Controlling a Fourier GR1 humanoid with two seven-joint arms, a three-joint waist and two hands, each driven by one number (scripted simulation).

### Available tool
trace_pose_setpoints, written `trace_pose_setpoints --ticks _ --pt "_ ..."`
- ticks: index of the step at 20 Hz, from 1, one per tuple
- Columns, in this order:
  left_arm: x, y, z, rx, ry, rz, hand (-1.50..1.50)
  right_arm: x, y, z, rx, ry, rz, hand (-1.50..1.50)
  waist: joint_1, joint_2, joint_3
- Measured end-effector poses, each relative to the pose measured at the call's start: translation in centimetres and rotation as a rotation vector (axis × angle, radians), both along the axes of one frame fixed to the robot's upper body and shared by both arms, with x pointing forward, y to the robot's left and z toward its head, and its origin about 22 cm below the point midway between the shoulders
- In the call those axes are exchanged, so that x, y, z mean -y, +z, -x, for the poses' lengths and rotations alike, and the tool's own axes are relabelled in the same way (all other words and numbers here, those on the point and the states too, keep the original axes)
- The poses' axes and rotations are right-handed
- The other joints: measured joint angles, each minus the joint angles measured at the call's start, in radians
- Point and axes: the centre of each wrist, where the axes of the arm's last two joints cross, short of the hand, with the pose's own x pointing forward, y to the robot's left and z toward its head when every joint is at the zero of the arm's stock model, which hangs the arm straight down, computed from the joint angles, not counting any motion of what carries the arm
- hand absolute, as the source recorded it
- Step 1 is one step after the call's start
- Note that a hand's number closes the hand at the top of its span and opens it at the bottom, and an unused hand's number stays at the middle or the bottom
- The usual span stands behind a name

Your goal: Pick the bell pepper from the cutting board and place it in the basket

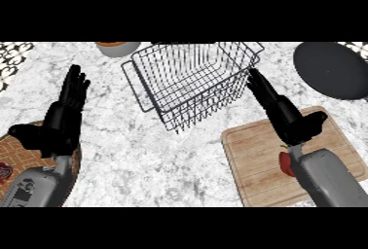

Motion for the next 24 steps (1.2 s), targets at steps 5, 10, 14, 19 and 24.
trace_pose_setpoints --ticks 5,10,14,19,24 --pt "-2.1 1.2 0.0 0.017 -0.043 -0.148 0.0 -1.2 1.3 0.4 0.059 0.033 0.046 1.5 0.003 0.009 -0.014" --pt "-3.7 0.7 0.2 -0.007 -0.091 -0.252 0.0 -6.7 0.6 2.3 0.087 0.001 -0.151 -1.5 -0.009 0.008 -0.013" --pt "-4.6 0.6 0.1 -0.028 -0.118 -0.285 0.0 -11.8 0.1 4.8 0.148 -0.089 -0.076 -1.5 -0.005 0.009 -0.019" --pt "-5.2 0.4 0.4 -0.043 -0.114 -0.302 0.0 -10.7 1.1 4.0 0.266 -0.252 0.218 -1.5 -0.02 -0.003 -0.026" --pt "-5.9 0.3 0.6 -0.058 -0.1 -0.315 0.0 -6.4 2.6 1.6 0.26 -0.326 0.627 -1.5 -0.041 -0.015 -0.033"
